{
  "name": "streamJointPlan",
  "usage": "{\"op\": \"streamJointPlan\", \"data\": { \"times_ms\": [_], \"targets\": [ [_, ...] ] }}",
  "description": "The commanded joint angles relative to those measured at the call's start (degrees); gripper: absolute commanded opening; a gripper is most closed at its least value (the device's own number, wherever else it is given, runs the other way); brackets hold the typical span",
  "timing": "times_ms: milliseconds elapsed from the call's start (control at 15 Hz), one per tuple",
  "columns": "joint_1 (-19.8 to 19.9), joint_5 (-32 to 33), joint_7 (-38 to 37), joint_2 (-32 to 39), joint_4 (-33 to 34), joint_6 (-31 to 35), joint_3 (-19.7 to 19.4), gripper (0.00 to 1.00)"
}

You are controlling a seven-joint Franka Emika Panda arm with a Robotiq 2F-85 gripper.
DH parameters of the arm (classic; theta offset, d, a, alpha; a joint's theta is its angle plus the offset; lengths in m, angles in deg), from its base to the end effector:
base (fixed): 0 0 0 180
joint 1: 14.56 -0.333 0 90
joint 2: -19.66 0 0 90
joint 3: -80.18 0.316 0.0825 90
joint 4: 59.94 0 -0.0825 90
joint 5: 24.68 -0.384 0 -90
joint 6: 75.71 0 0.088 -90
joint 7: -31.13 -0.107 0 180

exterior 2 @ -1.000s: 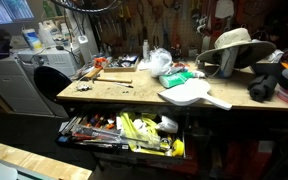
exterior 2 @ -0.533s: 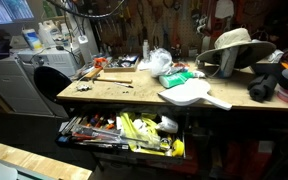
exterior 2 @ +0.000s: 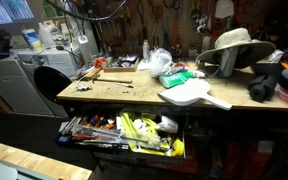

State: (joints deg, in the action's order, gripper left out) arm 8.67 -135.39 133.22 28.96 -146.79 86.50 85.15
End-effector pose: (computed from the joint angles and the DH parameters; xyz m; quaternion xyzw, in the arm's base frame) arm 0.5997 -0.2535 0.6403 -0.6997 0.0733 -0.7087 0.0527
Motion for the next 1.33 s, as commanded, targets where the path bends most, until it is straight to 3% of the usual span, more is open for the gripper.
{"op": "streamJointPlan", "data": {
  "times_ms": [0,400,467,1200,1267],
  "targets": [
    [-0.4,-0.8,-1.9,1.0,1.8,1.3,0.4,0.02],
    [-0.1,0.0,-1.9,0.8,2.3,0.9,0.7,0.02],
    [-0.1,0.0,-1.9,0.8,2.5,0.9,0.7,0.09],
    [-0.1,0.0,-1.9,0.8,2.5,0.9,0.7,0.09],
    [-0.1,0.0,-1.9,0.8,2.5,0.9,0.7,0.02]
  ]
}}
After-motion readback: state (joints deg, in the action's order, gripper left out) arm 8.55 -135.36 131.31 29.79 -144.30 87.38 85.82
